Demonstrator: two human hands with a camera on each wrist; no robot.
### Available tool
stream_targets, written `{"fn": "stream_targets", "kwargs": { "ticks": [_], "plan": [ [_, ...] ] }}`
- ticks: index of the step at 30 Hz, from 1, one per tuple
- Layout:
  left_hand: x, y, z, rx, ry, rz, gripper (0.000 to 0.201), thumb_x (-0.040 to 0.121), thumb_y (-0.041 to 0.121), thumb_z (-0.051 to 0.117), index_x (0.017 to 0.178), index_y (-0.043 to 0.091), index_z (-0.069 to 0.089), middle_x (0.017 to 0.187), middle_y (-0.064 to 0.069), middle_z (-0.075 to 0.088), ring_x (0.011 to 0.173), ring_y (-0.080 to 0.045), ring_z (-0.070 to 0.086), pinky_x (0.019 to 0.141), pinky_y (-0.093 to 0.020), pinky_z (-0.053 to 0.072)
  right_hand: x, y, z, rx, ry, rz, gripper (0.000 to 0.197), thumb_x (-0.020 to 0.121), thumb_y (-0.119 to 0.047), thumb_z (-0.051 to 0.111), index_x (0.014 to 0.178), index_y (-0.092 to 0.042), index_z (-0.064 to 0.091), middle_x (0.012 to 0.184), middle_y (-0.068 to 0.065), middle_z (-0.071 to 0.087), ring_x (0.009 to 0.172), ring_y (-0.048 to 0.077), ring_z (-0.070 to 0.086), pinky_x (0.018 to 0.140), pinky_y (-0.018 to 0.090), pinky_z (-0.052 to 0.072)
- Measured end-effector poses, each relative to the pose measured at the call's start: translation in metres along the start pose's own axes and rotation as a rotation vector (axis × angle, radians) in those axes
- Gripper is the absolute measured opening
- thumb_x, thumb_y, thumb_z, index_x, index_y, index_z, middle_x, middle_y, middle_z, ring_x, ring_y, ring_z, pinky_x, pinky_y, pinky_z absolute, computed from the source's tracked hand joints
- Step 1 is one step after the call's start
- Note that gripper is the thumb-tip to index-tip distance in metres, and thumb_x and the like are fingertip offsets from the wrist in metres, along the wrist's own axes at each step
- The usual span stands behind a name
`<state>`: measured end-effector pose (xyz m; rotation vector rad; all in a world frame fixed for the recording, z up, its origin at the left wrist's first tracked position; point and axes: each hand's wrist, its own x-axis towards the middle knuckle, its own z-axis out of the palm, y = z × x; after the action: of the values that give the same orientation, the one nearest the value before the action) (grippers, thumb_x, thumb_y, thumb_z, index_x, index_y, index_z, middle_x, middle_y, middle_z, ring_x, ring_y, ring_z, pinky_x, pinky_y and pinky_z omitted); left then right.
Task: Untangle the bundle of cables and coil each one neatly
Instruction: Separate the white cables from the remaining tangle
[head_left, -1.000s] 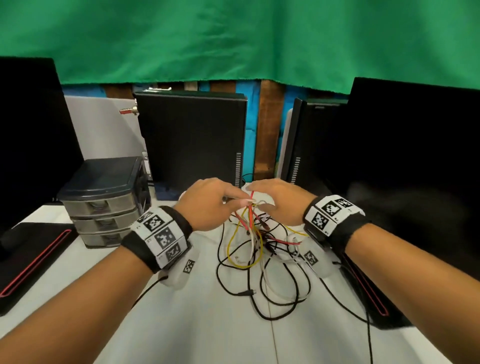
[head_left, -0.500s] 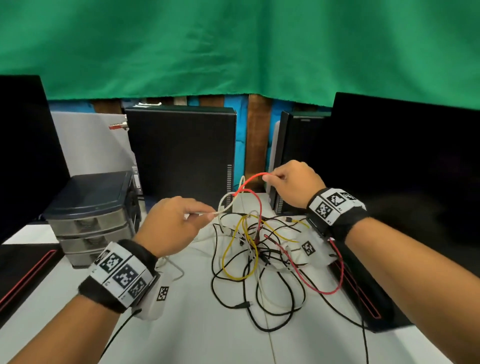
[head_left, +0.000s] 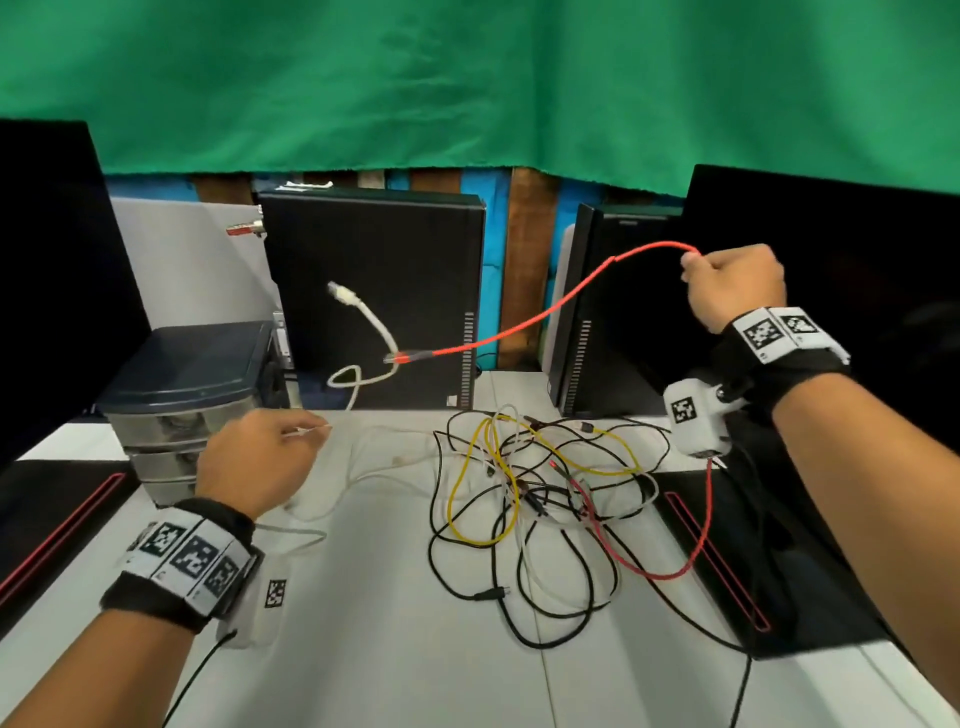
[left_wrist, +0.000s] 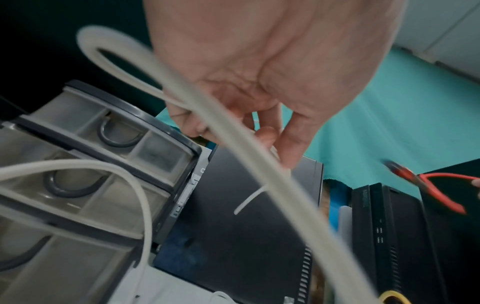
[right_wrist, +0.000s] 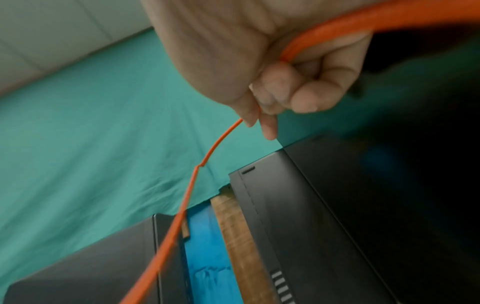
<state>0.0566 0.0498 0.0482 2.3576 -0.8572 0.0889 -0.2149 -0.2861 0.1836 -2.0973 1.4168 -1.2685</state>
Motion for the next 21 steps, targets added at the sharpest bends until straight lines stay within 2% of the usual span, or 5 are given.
{"fn": "stream_targets", "kwargs": {
  "ticks": [8,14,17,19,21],
  "plan": [
    [-0.001,0.000,-0.005,-0.502,0.024,0.045,0.014,0.095,0.025,0.065,0.086,0.026,0.076,0.078,0.001,0.069,0.068,-0.024,0.061,0.070,-0.040,0.054,-0.013,-0.001,0.016,-0.141,-0.103,-0.021,0.034,0.089,-0.035,0.060,0.076,-0.005,0.071,0.079,0.014,0.068,0.082,0.038,0.065,0.075,0.038,0.054],
    [-0.014,0.023,-0.012,-0.687,-0.013,0.092,0.013,0.095,0.020,0.065,0.089,0.016,0.076,0.086,-0.005,0.071,0.080,-0.017,0.063,0.073,-0.029,0.047,-0.068,-0.012,0.040,-0.211,-0.238,-0.274,0.040,0.085,-0.033,0.064,0.125,-0.027,0.064,0.117,0.002,0.067,0.111,0.027,0.061,0.091,0.037,0.051],
    [-0.024,0.043,-0.001,-0.687,0.015,0.177,0.012,0.093,0.016,0.068,0.088,0.023,0.076,0.085,0.007,0.074,0.078,-0.002,0.066,0.074,-0.014,0.048,-0.125,-0.027,0.056,0.047,-0.254,-0.454,0.019,0.091,-0.039,0.062,0.086,-0.023,0.071,0.086,-0.004,0.066,0.086,0.016,0.060,0.077,0.036,0.053],
    [-0.032,0.055,0.013,-0.692,0.014,0.250,0.014,0.092,0.016,0.069,0.091,0.028,0.076,0.089,0.012,0.075,0.083,-0.003,0.069,0.078,-0.019,0.052,-0.169,-0.038,0.067,0.255,-0.431,-0.315,0.044,0.092,-0.050,0.059,0.064,-0.016,0.064,0.063,-0.002,0.061,0.063,0.013,0.056,0.066,0.038,0.052],
    [-0.042,0.066,0.022,-0.672,-0.004,0.340,0.014,0.093,0.019,0.068,0.093,0.032,0.075,0.093,0.014,0.075,0.082,-0.007,0.070,0.077,-0.024,0.053,-0.200,-0.045,0.076,0.408,-0.620,-0.155,0.056,0.091,-0.060,0.055,0.068,-0.011,0.068,0.067,0.006,0.066,0.066,0.018,0.062,0.072,0.041,0.054]
  ]
}}
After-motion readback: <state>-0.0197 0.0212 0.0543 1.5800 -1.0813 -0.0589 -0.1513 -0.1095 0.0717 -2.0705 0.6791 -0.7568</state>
